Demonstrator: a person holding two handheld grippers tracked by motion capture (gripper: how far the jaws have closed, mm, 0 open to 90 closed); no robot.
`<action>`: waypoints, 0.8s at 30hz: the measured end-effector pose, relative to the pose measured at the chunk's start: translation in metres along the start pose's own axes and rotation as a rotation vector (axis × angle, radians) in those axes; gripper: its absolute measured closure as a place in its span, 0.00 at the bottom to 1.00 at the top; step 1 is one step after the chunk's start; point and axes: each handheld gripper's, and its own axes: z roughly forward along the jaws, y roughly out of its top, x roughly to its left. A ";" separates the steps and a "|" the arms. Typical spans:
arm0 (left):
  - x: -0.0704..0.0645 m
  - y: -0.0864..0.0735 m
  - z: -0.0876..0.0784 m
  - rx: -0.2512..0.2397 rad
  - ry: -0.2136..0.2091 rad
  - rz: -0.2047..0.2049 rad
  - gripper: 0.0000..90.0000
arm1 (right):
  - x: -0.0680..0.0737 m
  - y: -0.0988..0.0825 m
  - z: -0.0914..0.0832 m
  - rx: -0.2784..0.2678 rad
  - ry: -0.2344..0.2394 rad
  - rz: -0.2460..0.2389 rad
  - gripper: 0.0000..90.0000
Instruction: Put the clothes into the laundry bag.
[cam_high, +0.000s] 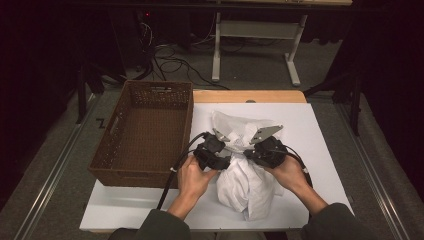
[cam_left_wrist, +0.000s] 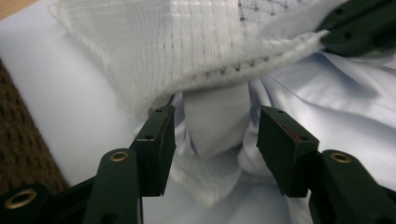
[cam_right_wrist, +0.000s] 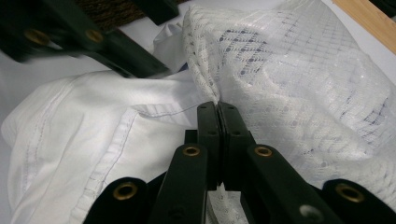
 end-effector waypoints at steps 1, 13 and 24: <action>0.001 -0.002 -0.003 0.005 -0.001 -0.007 0.51 | 0.000 0.000 0.000 -0.001 -0.002 -0.005 1.00; 0.011 -0.003 0.034 0.064 -0.004 -0.055 0.57 | -0.002 0.004 0.003 -0.004 -0.015 0.004 1.00; -0.006 -0.003 0.007 0.015 -0.098 0.015 0.94 | -0.001 0.005 -0.008 -0.042 0.009 0.008 1.00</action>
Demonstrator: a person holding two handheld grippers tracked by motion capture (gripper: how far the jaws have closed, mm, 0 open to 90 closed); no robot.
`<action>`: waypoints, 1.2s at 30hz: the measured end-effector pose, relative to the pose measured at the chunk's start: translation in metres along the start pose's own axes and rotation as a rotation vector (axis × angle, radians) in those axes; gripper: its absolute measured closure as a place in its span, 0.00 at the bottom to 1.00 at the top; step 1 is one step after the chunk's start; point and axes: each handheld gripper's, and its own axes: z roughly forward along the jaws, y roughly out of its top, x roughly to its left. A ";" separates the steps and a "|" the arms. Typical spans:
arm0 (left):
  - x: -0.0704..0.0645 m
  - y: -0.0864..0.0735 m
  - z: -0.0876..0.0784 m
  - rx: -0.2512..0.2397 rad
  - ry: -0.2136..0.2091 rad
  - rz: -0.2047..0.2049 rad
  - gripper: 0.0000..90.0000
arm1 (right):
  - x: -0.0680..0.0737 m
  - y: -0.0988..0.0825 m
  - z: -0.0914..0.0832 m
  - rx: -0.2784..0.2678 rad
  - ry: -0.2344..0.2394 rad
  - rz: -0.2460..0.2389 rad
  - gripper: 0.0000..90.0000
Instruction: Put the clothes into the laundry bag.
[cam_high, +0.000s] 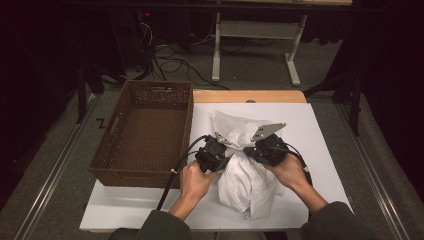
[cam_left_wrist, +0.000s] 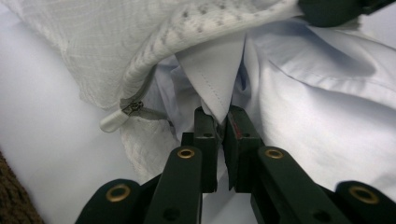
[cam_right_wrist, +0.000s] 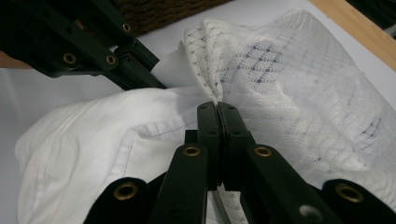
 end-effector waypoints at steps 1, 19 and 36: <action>-0.002 -0.001 -0.005 -0.005 -0.005 0.009 0.94 | 0.001 0.001 -0.002 -0.007 0.005 -0.002 1.00; 0.022 0.036 0.041 0.016 0.104 -0.113 0.93 | 0.008 0.006 -0.014 -0.015 0.022 -0.024 1.00; 0.000 0.002 -0.015 0.037 0.024 -0.064 0.46 | -0.007 -0.004 0.001 0.024 -0.001 0.040 1.00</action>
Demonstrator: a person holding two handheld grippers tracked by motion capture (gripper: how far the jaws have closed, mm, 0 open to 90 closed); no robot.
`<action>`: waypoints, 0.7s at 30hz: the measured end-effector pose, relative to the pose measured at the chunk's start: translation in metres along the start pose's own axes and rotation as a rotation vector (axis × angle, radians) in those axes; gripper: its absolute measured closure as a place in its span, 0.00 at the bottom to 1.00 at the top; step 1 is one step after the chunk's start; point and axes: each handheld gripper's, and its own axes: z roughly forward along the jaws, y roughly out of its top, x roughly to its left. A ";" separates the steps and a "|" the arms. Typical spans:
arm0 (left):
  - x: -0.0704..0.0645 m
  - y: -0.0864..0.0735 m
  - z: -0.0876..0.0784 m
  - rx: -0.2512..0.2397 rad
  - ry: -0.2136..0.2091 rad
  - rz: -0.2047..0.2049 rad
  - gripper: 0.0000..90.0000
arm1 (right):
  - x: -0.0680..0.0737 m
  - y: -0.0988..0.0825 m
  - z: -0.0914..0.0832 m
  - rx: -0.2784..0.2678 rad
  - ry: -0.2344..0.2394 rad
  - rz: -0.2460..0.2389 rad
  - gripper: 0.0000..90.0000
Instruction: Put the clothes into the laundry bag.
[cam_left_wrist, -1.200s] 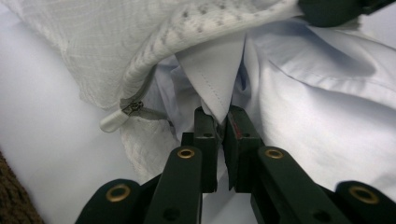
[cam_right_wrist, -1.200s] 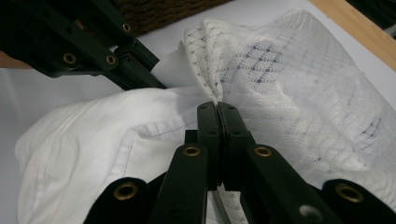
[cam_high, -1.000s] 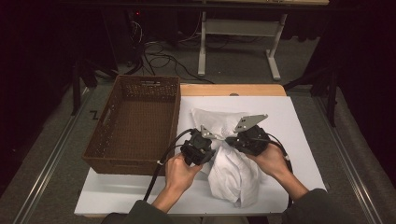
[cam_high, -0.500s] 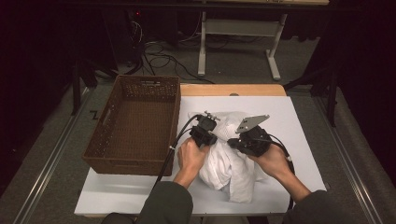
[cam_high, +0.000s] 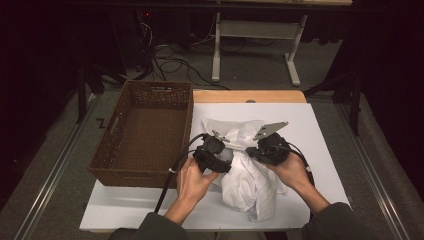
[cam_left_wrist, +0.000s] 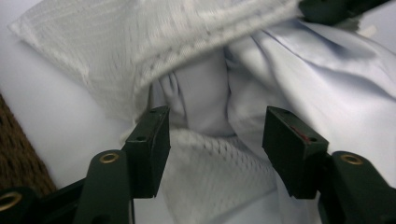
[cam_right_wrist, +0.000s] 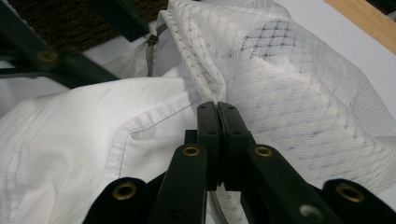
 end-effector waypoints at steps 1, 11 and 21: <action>0.000 -0.003 -0.003 0.000 -0.009 0.000 0.45 | 0.000 0.001 0.001 0.001 0.000 -0.002 1.00; -0.019 -0.013 0.008 0.018 0.005 0.068 0.30 | 0.001 0.007 0.009 0.011 0.005 0.006 1.00; -0.024 0.009 0.049 0.001 -0.061 0.070 0.74 | 0.000 0.006 0.008 0.016 0.010 -0.002 1.00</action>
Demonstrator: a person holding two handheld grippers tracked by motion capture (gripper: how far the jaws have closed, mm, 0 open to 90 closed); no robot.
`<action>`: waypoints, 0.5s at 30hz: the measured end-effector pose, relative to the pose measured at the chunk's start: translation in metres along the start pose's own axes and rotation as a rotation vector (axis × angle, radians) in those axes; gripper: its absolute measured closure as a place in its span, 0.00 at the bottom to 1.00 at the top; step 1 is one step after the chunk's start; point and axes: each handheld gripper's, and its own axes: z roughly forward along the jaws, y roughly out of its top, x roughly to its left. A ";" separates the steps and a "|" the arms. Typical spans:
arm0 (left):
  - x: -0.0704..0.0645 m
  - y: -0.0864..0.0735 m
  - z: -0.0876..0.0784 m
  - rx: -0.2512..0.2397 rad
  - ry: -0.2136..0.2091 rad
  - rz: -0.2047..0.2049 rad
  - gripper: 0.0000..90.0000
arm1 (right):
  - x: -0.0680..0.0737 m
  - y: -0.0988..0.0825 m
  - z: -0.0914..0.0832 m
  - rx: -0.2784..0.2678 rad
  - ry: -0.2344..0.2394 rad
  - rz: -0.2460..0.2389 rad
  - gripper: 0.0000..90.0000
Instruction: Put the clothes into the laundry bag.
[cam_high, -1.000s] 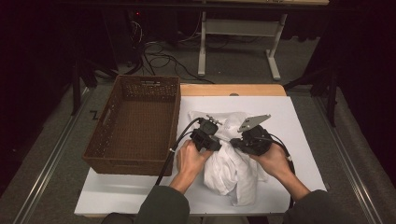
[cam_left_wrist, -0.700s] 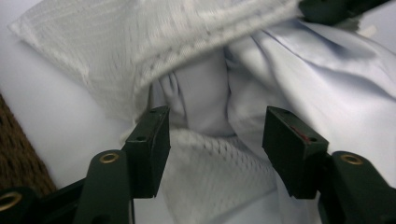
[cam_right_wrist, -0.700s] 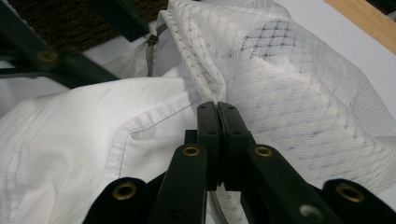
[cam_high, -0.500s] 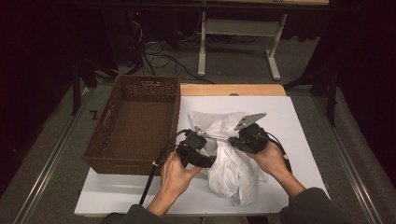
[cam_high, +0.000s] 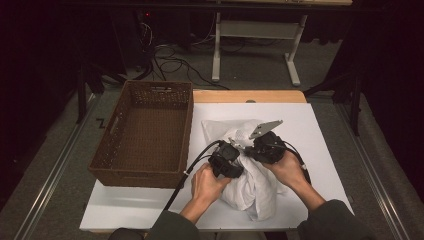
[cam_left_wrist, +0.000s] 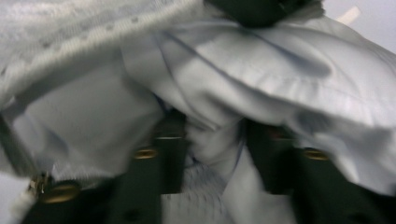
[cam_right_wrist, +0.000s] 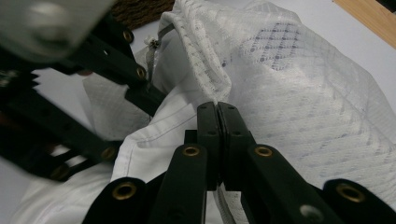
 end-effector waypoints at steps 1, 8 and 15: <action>0.001 0.002 0.000 -0.007 -0.007 -0.001 0.81 | 0.000 0.000 0.000 -0.002 0.000 0.002 1.00; 0.018 0.009 -0.004 -0.071 0.009 -0.075 0.95 | 0.006 -0.002 -0.016 -0.049 0.010 -0.027 1.00; 0.038 0.014 0.018 -0.049 0.097 -0.139 0.93 | 0.017 -0.005 -0.019 -0.017 0.004 -0.087 1.00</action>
